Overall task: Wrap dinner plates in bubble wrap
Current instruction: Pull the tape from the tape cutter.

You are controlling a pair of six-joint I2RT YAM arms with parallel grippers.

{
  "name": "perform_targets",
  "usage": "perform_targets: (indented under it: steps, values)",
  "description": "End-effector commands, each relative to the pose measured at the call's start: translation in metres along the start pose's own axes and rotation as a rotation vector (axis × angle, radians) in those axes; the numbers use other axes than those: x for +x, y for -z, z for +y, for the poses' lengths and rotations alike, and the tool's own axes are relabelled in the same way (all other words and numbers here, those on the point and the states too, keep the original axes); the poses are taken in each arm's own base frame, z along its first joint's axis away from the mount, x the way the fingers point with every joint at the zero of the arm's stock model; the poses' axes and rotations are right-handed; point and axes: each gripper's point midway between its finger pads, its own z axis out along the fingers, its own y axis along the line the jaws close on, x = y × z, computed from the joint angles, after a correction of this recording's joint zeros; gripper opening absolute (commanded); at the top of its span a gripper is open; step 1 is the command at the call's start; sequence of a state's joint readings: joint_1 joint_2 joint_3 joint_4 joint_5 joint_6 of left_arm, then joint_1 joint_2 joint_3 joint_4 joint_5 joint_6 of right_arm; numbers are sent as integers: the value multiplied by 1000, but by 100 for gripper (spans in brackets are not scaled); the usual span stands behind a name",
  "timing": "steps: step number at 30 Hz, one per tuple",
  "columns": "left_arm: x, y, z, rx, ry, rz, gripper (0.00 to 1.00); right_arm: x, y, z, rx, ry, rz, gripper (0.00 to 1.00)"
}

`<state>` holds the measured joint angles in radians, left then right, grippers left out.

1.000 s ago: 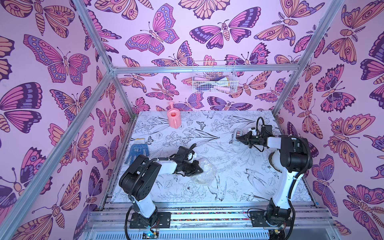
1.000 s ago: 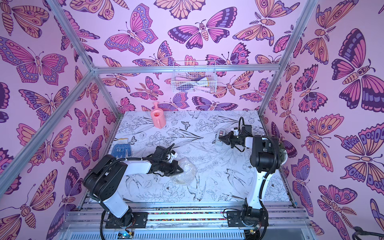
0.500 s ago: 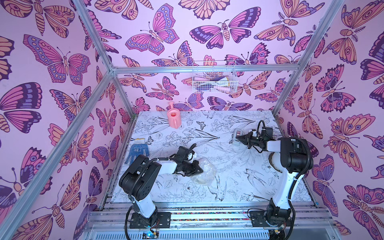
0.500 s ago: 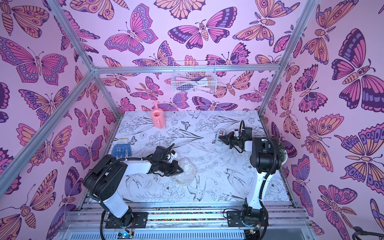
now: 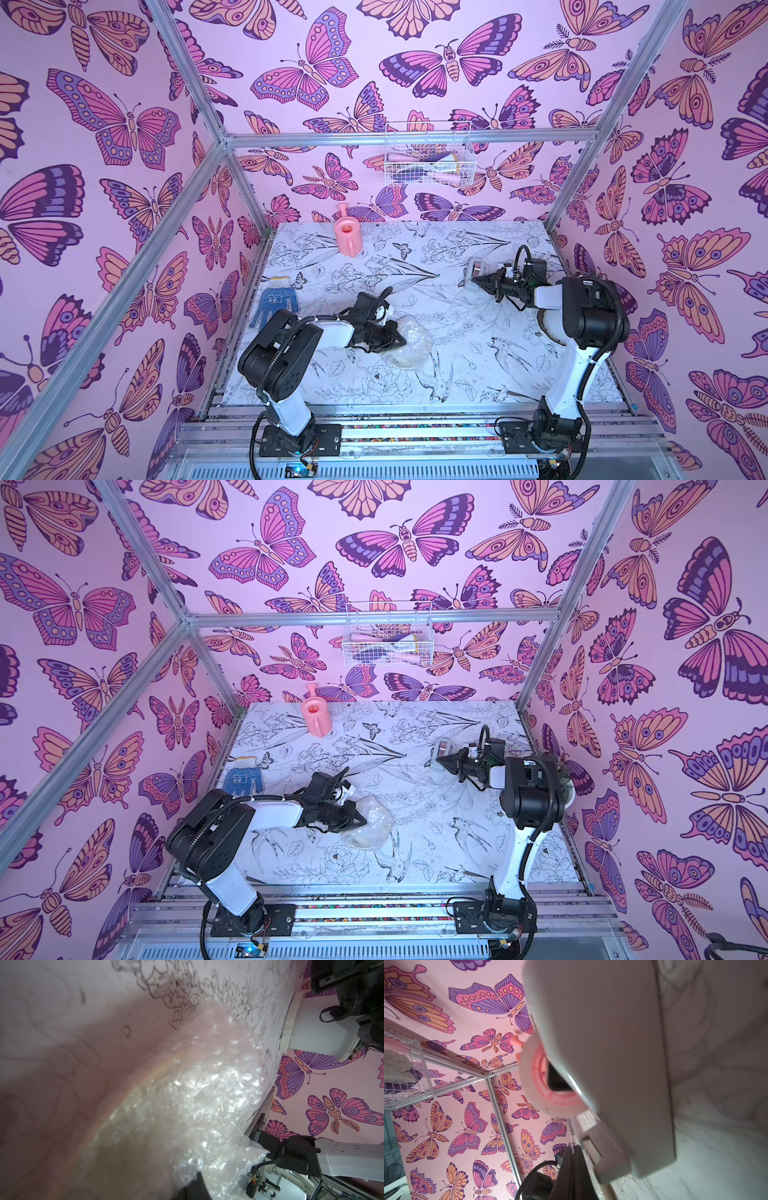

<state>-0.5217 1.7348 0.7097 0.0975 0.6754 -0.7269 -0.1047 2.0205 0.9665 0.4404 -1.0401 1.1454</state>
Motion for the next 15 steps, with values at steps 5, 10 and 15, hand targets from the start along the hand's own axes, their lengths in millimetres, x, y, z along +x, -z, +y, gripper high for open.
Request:
perform_targets:
  steps: [5,10,15]
  values:
    - [48,-4,104,-373,197,88,0,51,5,-12,35,12,90,0]
    - [48,-4,104,-372,197,88,0,77,10,-23,62,2,114,0]
    - [49,-4,104,-372,197,90,0,90,12,-36,86,-10,124,0]
